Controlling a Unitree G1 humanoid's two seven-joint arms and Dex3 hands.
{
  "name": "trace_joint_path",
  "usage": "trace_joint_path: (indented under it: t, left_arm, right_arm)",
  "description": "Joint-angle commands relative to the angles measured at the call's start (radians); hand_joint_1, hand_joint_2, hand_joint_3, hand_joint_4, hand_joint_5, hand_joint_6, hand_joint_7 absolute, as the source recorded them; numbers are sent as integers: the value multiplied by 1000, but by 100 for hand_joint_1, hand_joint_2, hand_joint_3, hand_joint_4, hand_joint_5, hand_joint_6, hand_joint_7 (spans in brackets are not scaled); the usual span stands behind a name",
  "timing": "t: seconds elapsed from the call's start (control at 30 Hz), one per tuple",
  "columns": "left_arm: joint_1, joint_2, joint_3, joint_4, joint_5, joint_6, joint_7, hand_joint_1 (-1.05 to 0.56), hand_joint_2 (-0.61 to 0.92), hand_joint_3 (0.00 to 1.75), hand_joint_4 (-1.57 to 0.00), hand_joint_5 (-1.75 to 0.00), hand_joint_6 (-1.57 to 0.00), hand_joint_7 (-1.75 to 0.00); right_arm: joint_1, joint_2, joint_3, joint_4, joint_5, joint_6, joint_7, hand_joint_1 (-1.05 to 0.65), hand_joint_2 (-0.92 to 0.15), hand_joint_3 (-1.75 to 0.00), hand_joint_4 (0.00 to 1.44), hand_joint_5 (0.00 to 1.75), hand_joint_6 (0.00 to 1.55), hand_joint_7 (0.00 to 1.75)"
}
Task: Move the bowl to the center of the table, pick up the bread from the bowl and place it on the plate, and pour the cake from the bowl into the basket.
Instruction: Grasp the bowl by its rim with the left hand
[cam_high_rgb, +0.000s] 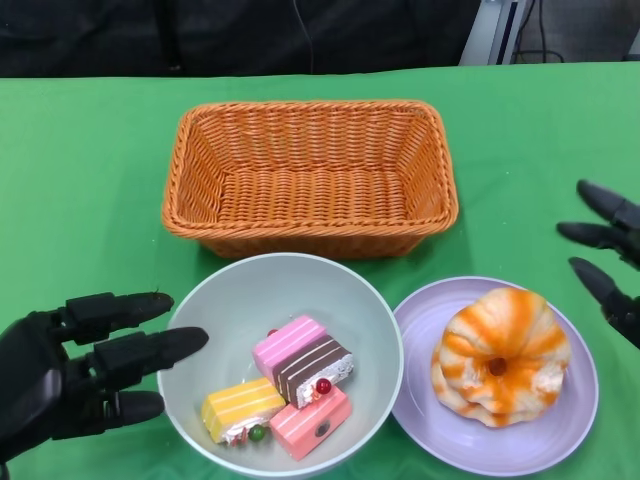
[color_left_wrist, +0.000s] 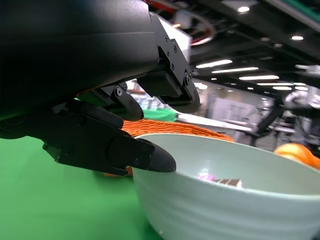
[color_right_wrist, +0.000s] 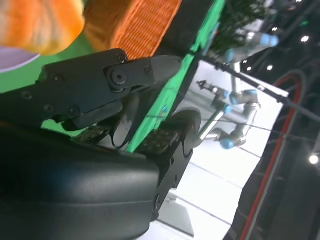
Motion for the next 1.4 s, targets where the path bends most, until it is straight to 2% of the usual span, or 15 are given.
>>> trace_joint_path:
  t: [0.03, 0.17, 0.33, 0.37, 0.4, 0.43, 0.63, 0.93, 1.2, 1.4]
  left_arm:
    - [-49, 49, -118, 32, 32, 46, 124, -38, 92, 12, -69, -1, -66, -1]
    - [-85, 67, -221, 57, 26, 87, 192, -39, 92, 12, -70, -1, -67, -1]
    - [-108, 79, -298, 70, 1, 112, 214, -39, 92, 11, -70, -1, -67, 0]
    - [-112, 82, -312, 72, 0, 114, 219, -39, 92, 11, -71, -1, -67, -1]
    - [-116, 84, -324, 73, -3, 115, 222, -39, 92, 11, -71, -1, -67, 0]
    - [-120, 86, -335, 74, -5, 116, 224, -39, 92, 11, -71, -1, -67, 0]
    - [-134, 85, -395, 54, 8, 140, 229, -37, 92, 12, -72, -1, -66, 0]
    - [-206, 52, -513, 34, 65, 229, 229, -34, 92, 25, -71, -1, -67, -1]
    - [-261, 13, -609, 65, 86, 290, 224, -34, 92, 27, -79, -4, -74, -4]
    - [-286, 2, -646, 82, 72, 288, 209, -35, 92, 25, -89, -9, -83, -7]
  right_arm:
    - [32, 11, 14, -56, 76, 34, 73, -17, -92, -7, 78, 80, 92, 19]
    - [67, 23, 35, -119, 113, 66, 151, -12, -92, -9, 77, 89, 98, 22]
    - [89, 34, 38, -163, 109, 89, 184, -13, -92, -14, 75, 100, 100, 27]
    - [92, 38, 38, -167, 109, 91, 188, -14, -92, -14, 74, 105, 98, 36]
    - [95, 43, 38, -172, 112, 95, 192, -15, -92, -14, 72, 109, 89, 56]
    - [97, 47, 37, -175, 114, 98, 195, -16, -92, -13, 72, 110, 84, 67]
    - [109, 68, 35, -192, 142, 117, 227, -15, -91, -16, 70, 115, 72, 98]
    - [123, 94, 32, -204, 154, 127, 252, -18, -91, -18, 72, 118, 70, 107]
    - [147, 114, 33, -239, 151, 154, 244, -14, -92, -18, 72, 121, 69, 109]
    - [156, 122, 30, -260, 151, 165, 246, -13, -91, -19, 71, 123, 69, 109]
